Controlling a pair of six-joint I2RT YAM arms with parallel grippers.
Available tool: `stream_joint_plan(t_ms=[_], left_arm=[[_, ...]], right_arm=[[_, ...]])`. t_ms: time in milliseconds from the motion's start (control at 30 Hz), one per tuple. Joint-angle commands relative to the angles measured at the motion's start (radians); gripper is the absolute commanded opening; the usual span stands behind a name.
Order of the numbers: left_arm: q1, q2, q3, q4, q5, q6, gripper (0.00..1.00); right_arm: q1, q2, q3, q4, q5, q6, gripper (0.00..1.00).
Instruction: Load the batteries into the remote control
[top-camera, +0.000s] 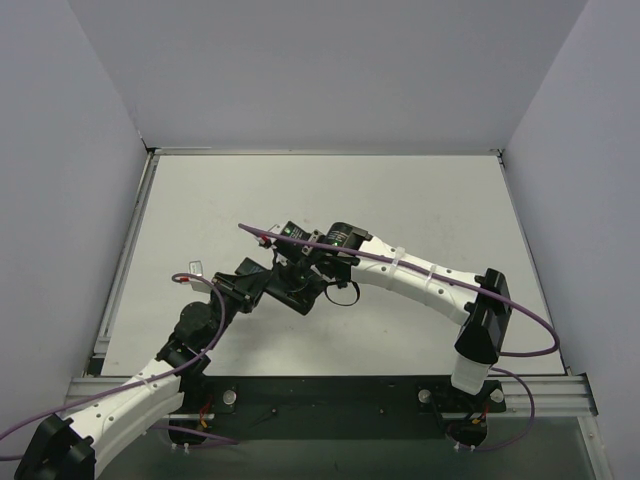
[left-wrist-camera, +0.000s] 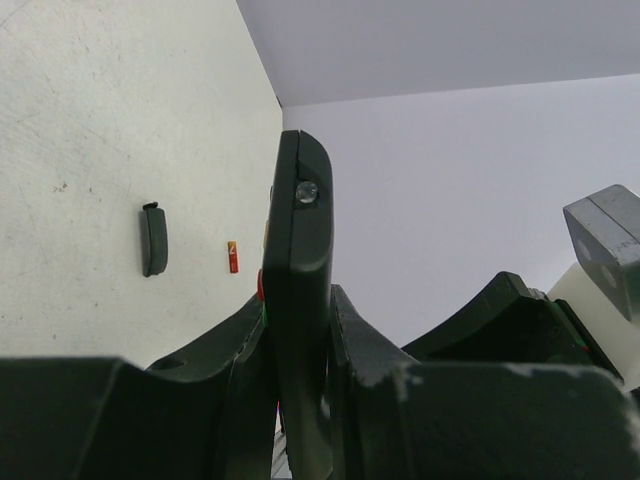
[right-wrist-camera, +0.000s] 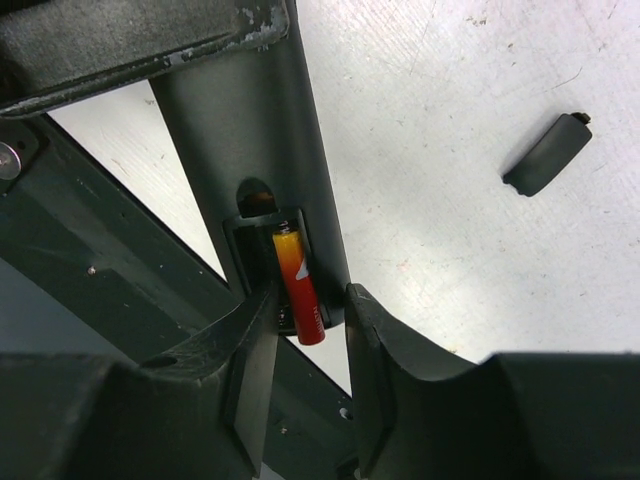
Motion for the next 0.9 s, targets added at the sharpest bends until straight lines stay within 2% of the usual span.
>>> stream_joint_plan(t_ms=[0, 233, 533, 633, 767, 867], left_arm=[[-0.007, -0.019, -0.165, 0.116, -0.002, -0.042, 0.0], [-0.005, -0.019, -0.168, 0.108, -0.004, -0.046, 0.0], [-0.005, -0.011, -0.167, 0.096, 0.01, -0.064, 0.0], [-0.003, -0.009, -0.158, 0.09, 0.028, -0.069, 0.0], [0.012, 0.001, -0.138, 0.067, 0.084, -0.061, 0.0], [0.033, 0.029, -0.116, 0.07, 0.149, -0.043, 0.0]], right_arm=[[0.008, -0.055, 0.024, -0.007, 0.018, 0.007, 0.3], [0.011, -0.094, 0.039, -0.002, 0.021, -0.001, 0.42], [0.013, -0.212, 0.002, 0.066, -0.005, -0.067, 0.7], [0.0, -0.272, -0.056, 0.115, -0.028, -0.148, 0.71], [-0.059, -0.372, -0.191, 0.247, -0.163, -0.275, 0.72], [-0.142, -0.462, -0.312, 0.351, -0.368, -0.346, 0.72]])
